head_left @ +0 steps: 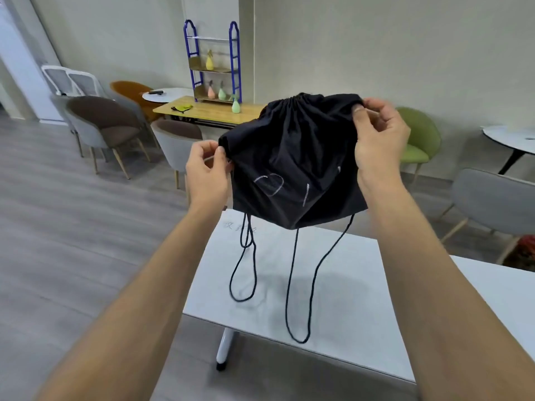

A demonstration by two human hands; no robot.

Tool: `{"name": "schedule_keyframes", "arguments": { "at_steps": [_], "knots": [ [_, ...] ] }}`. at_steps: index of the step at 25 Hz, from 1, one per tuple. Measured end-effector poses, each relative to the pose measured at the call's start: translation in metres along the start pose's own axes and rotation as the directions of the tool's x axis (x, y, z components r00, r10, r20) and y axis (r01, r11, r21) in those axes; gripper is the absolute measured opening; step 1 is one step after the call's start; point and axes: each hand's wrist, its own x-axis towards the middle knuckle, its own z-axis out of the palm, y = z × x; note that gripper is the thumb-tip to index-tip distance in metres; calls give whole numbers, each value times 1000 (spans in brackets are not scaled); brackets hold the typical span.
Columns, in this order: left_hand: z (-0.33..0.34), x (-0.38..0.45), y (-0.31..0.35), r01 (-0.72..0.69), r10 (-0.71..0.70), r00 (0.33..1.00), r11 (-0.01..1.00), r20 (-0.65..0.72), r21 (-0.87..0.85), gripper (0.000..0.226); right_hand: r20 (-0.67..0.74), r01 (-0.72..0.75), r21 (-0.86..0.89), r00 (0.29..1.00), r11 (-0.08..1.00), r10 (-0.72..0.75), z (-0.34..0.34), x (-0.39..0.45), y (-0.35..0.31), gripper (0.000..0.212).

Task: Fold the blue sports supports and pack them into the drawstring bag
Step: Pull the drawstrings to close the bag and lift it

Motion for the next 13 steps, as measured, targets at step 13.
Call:
{"name": "schedule_keyframes", "arguments": {
  "at_steps": [13],
  "knots": [
    [-20, -17, -181, 190, -254, 962, 888, 102, 420, 11, 9, -402, -335, 903, 852, 430, -83, -47, 183, 8]
  ]
}}
